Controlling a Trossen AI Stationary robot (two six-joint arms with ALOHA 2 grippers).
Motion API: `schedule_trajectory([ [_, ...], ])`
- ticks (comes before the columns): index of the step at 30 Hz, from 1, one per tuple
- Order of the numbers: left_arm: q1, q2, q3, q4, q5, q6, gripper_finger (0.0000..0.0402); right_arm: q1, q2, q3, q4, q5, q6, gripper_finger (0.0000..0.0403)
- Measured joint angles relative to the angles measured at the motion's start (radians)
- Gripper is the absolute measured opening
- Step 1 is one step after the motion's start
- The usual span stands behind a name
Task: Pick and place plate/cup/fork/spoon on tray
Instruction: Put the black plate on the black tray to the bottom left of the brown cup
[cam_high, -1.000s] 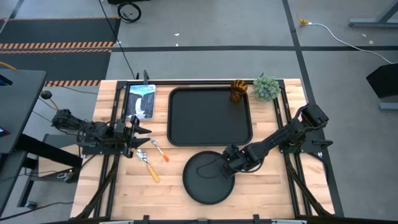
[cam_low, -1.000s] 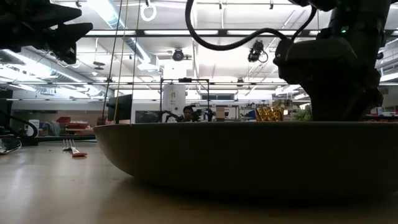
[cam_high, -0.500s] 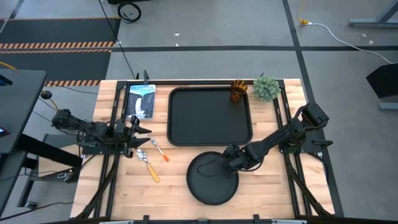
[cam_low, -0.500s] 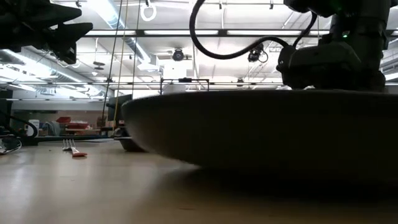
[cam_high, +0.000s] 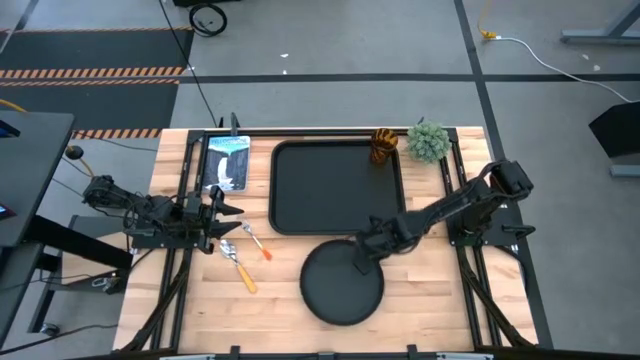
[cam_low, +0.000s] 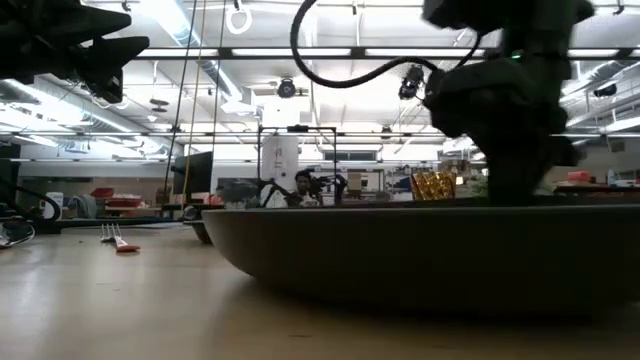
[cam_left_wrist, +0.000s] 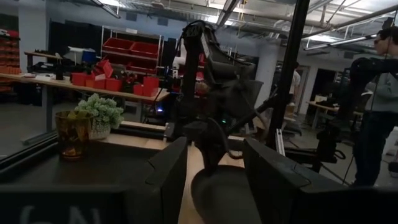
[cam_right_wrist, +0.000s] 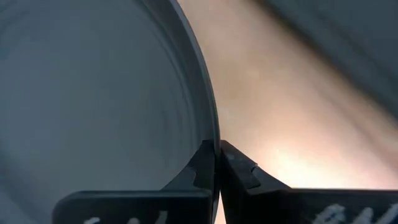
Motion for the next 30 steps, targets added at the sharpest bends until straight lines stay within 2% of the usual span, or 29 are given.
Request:
schedule_trajectory([
  [7, 0.000, 0.000, 0.000, 0.000, 0.000, -0.006, 0.0165, -0.113, -0.017, 0.109, -0.074, -0.023, -0.203, 0.0009],
  [10, 0.000, 0.000, 0.000, 0.000, 0.000, -0.006, 0.0165, -0.199, -0.017, 0.162, -0.138, -0.015, -0.297, 0.0009],
  [20, 0.000, 0.000, 0.000, 0.000, 0.000, 0.001, 0.0165, -0.474, -0.018, 0.302, -0.135, -0.085, -0.608, 0.0008],
  [24, 0.000, 0.000, 0.000, 0.000, 0.000, 0.002, 0.0165, -0.550, -0.018, 0.316, -0.134, -0.079, -0.675, 0.0008],
  [30, 0.000, 0.000, 0.000, 0.000, 0.000, 0.003, 0.0165, -0.650, -0.009, 0.317, -0.133, 0.006, -0.697, 0.0008],
])
